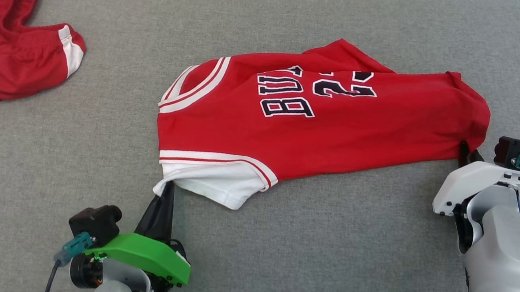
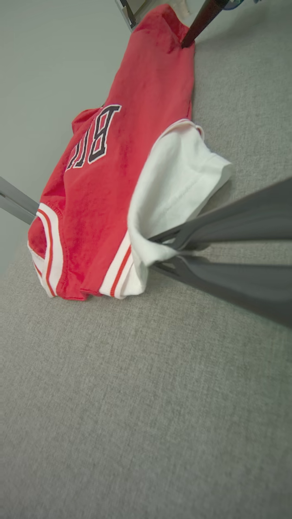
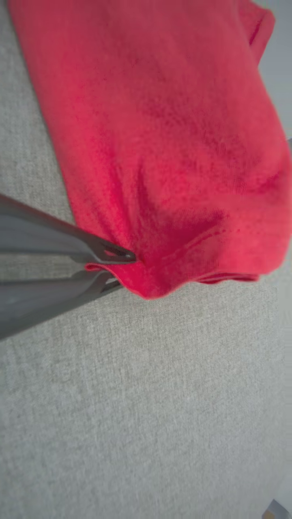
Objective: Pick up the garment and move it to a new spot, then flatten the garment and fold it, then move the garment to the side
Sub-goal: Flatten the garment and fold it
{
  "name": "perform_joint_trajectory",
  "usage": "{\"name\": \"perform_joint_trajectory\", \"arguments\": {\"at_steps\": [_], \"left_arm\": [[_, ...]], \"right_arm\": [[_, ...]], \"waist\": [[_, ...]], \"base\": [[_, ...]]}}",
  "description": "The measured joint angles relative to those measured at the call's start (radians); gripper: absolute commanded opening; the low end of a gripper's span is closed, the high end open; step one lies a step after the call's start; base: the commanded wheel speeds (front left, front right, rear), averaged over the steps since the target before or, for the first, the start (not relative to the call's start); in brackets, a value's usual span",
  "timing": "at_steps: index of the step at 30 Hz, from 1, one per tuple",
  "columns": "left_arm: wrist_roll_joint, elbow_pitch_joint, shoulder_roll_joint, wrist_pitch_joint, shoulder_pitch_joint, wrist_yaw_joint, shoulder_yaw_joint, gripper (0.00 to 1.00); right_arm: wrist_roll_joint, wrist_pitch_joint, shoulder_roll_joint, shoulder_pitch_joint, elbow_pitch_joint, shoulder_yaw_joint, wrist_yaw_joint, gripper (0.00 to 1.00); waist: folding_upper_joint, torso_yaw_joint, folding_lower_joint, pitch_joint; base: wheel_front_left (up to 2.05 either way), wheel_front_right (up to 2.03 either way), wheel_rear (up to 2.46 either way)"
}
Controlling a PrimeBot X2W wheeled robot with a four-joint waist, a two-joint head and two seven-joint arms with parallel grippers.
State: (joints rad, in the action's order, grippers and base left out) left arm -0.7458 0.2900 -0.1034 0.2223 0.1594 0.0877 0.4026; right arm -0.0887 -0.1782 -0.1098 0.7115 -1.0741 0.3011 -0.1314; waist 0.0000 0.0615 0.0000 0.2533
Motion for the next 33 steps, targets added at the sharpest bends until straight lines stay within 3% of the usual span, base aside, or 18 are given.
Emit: {"name": "perform_joint_trajectory", "arguments": {"at_steps": [7, 14, 17, 21, 23, 27, 33], "left_arm": [[0.0, -0.062, -0.011, 0.017, 0.011, 0.0, -0.035, 0.0], [0.017, -0.234, -0.056, 0.023, 0.045, 0.007, -0.077, 0.0], [0.029, -0.337, -0.089, 0.02, 0.053, 0.024, -0.1, 0.0], [0.057, -0.504, -0.139, -0.013, 0.06, 0.051, -0.124, 0.0], [0.07, -0.636, -0.174, -0.05, 0.078, 0.079, -0.148, 0.0], [0.101, -0.803, -0.228, -0.115, 0.117, 0.106, -0.166, 0.0], [0.124, -0.974, -0.279, -0.224, 0.213, 0.128, -0.176, 0.0]], "right_arm": [[0.077, -0.068, 0.012, 0.0, 0.01, -0.088, 0.0, 0.0], [0.242, -0.081, 0.038, -0.119, 0.225, -0.248, 0.0, 0.0], [0.332, -0.083, 0.034, -0.199, 0.388, -0.322, 0.0, 0.0], [0.406, -0.032, -0.021, -0.301, 0.676, -0.366, 0.0, 0.0], [0.425, 0.028, -0.043, -0.374, 0.917, -0.351, 0.0, 0.0], [0.418, 0.114, -0.044, -0.462, 1.238, -0.293, 0.0, 0.0], [0.377, 0.212, -0.011, -0.54, 1.586, -0.213, 0.0, 0.0]], "waist": [[0.0, -0.02, 0.0, -0.025], [0.0, -0.051, 0.0, -0.08], [0.0, -0.066, 0.0, -0.11], [0.0, -0.089, 0.0, -0.15], [0.0, -0.106, 0.0, -0.177], [0.0, -0.131, 0.0, -0.203], [0.0, -0.157, 0.0, -0.206]], "base": [[0.0, 0.0, 0.0], [0.0, 0.0, 0.0], [0.0, 0.0, 0.0], [0.0, 0.0, 0.0], [0.0, 0.0, 0.0], [0.0, 0.0, 0.0], [0.0, 0.0, 0.0]]}}
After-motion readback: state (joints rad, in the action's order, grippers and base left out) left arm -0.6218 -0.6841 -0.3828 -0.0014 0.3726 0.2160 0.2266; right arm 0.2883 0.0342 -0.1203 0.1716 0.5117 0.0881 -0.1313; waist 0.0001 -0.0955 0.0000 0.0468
